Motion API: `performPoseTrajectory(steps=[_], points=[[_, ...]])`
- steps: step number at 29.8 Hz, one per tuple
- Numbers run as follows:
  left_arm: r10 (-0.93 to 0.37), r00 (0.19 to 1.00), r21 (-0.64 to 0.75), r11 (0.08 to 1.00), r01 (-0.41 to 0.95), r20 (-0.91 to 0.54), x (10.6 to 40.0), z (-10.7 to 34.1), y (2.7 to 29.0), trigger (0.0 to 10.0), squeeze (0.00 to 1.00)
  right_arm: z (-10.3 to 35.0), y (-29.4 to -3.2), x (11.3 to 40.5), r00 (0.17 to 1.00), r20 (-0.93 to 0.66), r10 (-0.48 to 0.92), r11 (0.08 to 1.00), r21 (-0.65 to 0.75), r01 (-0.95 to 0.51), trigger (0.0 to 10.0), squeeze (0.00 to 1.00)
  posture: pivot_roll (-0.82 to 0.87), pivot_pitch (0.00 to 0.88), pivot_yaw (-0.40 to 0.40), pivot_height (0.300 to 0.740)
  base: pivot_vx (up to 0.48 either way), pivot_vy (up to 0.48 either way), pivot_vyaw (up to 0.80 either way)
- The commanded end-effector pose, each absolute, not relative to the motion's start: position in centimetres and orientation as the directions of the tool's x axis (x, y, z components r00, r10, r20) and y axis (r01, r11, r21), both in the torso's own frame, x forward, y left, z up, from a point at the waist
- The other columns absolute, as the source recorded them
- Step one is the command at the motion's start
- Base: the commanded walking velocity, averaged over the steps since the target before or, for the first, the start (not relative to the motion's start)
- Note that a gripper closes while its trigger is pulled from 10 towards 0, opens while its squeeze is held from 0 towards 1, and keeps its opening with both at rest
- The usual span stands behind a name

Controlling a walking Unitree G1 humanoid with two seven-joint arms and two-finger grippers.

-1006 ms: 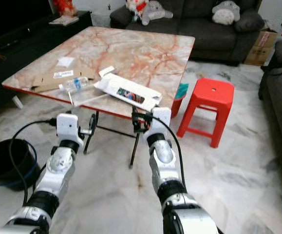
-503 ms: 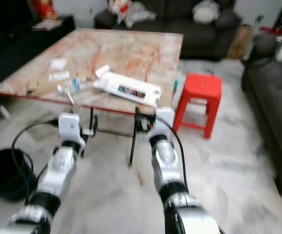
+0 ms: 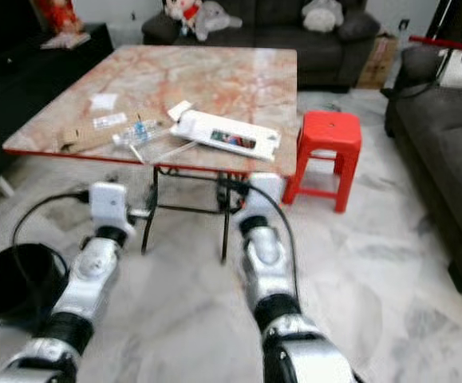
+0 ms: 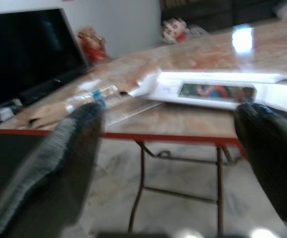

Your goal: Picking trash to rubbish bin

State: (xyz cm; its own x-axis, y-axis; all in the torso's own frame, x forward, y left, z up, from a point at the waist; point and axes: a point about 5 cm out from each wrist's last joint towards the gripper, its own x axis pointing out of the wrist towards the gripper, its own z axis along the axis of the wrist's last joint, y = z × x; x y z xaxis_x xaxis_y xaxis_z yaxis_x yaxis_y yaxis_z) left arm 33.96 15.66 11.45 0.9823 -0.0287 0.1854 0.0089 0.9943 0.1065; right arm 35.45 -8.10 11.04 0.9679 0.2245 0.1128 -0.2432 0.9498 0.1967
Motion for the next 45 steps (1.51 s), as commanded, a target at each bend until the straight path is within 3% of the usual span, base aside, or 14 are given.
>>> performPoseTrajectory(steps=[1,13,45], points=[[-0.041,0.98,0.107,0.994,0.02,0.197,34.03,11.72,15.05,10.0,0.0,11.44,-8.16,35.72,0.971,0.118,0.209,0.951,0.208,-0.23,10.0,0.0,-0.03,0.0,0.06,0.74,0.0,0.0,0.0],[-0.017,0.979,0.095,0.996,-0.003,0.205,34.24,12.15,15.18,10.0,0.0,11.72,-8.18,35.97,0.973,0.114,0.2,0.951,0.215,-0.221,10.0,0.0,-0.03,0.0,0.061,0.74,0.0,0.0,0.0],[-0.015,0.979,0.096,0.995,-0.004,0.201,34.3,12.34,15.46,10.0,0.0,12.04,-7.61,36.01,0.968,0.125,0.22,0.947,0.212,-0.242,10.0,0.0,-0.02,0.0,0.061,0.74,0.381,0.0,-0.15]])
